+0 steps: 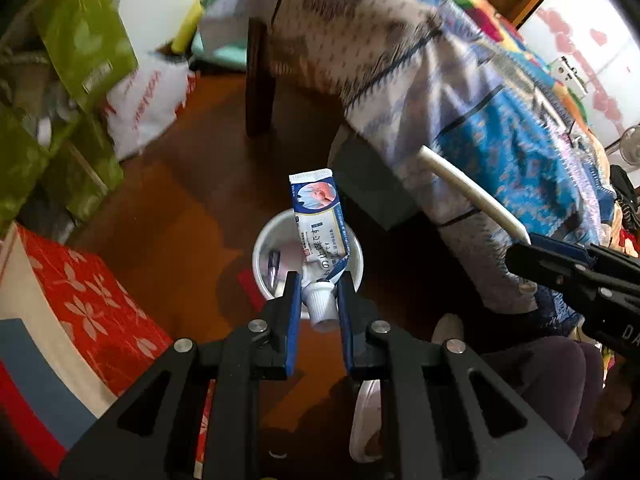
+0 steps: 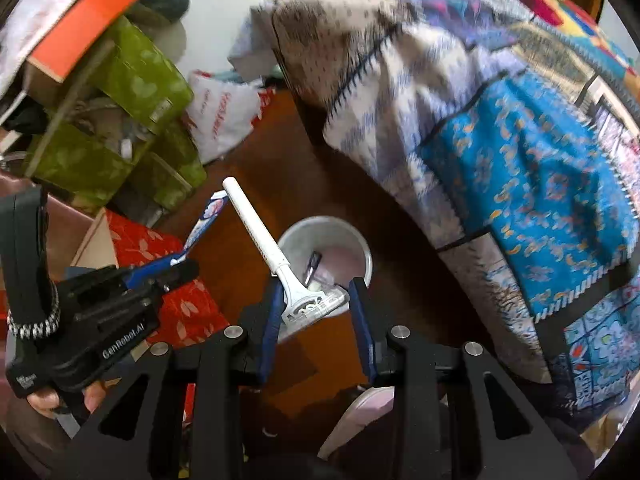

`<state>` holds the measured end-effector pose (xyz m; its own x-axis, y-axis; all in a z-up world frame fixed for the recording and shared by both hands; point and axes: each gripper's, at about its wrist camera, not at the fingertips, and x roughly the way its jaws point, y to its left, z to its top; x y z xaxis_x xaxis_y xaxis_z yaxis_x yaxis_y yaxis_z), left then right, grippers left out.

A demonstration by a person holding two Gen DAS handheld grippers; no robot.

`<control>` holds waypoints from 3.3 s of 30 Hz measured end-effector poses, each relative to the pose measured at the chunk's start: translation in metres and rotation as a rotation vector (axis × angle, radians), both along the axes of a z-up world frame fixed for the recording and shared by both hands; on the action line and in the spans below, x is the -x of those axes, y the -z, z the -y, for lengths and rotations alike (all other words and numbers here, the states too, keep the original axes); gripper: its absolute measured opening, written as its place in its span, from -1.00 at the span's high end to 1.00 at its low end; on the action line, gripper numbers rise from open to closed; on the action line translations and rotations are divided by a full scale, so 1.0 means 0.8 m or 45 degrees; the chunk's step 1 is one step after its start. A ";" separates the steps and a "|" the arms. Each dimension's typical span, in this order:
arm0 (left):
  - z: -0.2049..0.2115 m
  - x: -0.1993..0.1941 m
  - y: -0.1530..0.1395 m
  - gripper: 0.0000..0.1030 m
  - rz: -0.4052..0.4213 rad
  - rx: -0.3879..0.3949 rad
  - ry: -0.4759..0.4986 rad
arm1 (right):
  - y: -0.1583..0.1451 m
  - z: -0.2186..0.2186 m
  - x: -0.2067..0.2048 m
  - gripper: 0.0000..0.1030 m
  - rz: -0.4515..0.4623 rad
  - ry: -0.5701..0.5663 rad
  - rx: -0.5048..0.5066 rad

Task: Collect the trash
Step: 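Open the right tool over the bin while the left tool releases the tube, then move both open tools back over the items on the bed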

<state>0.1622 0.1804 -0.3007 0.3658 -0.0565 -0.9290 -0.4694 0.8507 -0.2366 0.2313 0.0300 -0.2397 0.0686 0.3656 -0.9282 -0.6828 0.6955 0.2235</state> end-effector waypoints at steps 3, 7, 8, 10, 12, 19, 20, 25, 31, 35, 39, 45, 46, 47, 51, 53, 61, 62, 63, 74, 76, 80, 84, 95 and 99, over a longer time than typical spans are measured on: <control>-0.002 -0.011 0.020 0.68 -0.041 0.040 0.001 | 0.021 -0.014 -0.009 0.40 -0.031 -0.004 0.045; -0.004 -0.027 0.032 0.68 -0.065 0.050 0.006 | 0.036 -0.034 -0.020 0.40 -0.041 -0.007 0.077; -0.005 -0.031 0.034 0.68 -0.071 0.046 0.007 | 0.037 -0.037 -0.022 0.40 -0.042 -0.007 0.081; -0.008 -0.040 0.037 0.68 -0.080 0.047 0.007 | 0.045 -0.046 -0.029 0.39 -0.059 -0.010 0.095; -0.012 -0.048 0.040 0.67 -0.082 0.072 0.010 | 0.048 -0.048 -0.035 0.39 -0.095 -0.010 0.091; -0.023 -0.061 0.040 0.53 -0.104 0.062 -0.005 | 0.057 -0.050 -0.048 0.24 -0.202 0.010 0.045; -0.023 -0.060 0.038 0.53 -0.104 0.054 -0.003 | 0.056 -0.050 -0.047 0.24 -0.197 0.007 0.047; -0.019 -0.053 0.020 0.53 -0.083 0.022 0.005 | 0.045 -0.043 -0.042 0.24 -0.168 -0.023 0.039; -0.005 -0.040 -0.023 0.53 -0.007 -0.029 0.009 | 0.010 -0.023 -0.032 0.24 -0.072 -0.044 -0.007; 0.008 -0.032 -0.061 0.53 0.060 -0.079 0.023 | -0.024 -0.003 -0.025 0.24 0.017 -0.042 -0.054; 0.026 -0.026 -0.103 0.53 0.140 -0.135 0.036 | -0.067 0.025 -0.020 0.24 0.128 -0.012 -0.128; 0.068 -0.017 -0.174 0.53 0.283 -0.227 0.083 | -0.132 0.079 -0.015 0.24 0.279 0.055 -0.251; 0.076 -0.017 -0.185 0.53 0.306 -0.242 0.093 | -0.142 0.088 -0.014 0.24 0.302 0.067 -0.267; 0.085 -0.017 -0.198 0.53 0.333 -0.256 0.105 | -0.152 0.097 -0.012 0.24 0.327 0.079 -0.287; 0.124 -0.017 -0.245 0.53 0.460 -0.289 0.162 | -0.194 0.141 -0.010 0.24 0.423 0.137 -0.370; 0.146 -0.019 -0.266 0.53 0.513 -0.309 0.194 | -0.211 0.161 -0.005 0.24 0.485 0.157 -0.387; 0.228 -0.050 -0.325 0.52 0.654 -0.363 0.314 | -0.269 0.244 -0.001 0.24 0.680 0.245 -0.458; 0.237 -0.053 -0.330 0.48 0.668 -0.366 0.326 | -0.274 0.254 -0.002 0.23 0.700 0.256 -0.464; 0.246 -0.058 -0.335 0.45 0.683 -0.368 0.339 | -0.280 0.265 -0.004 0.23 0.720 0.271 -0.467; 0.331 -0.142 -0.348 0.11 0.734 -0.341 0.503 | -0.289 0.363 -0.052 -0.24 0.795 0.469 -0.450; 0.341 -0.159 -0.343 0.06 0.725 -0.328 0.530 | -0.281 0.375 -0.068 -0.24 0.786 0.510 -0.413; 0.362 -0.201 -0.326 -0.02 0.688 -0.296 0.587 | -0.261 0.399 -0.097 -0.24 0.744 0.586 -0.377; 0.376 -0.245 -0.299 -0.02 0.632 -0.262 0.628 | -0.241 0.420 -0.122 -0.24 0.708 0.639 -0.340; 0.398 -0.376 -0.203 -0.02 0.465 -0.197 0.728 | -0.166 0.445 -0.212 -0.24 0.584 0.740 -0.253; 0.395 -0.414 -0.171 -0.02 0.436 -0.169 0.733 | -0.133 0.438 -0.247 -0.24 0.542 0.744 -0.214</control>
<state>0.4934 -0.1360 -0.1639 0.5862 -0.2238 -0.7787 0.1491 0.9745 -0.1679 0.4292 -0.3203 -0.1333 0.6367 0.2939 -0.7129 -0.2628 0.9519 0.1577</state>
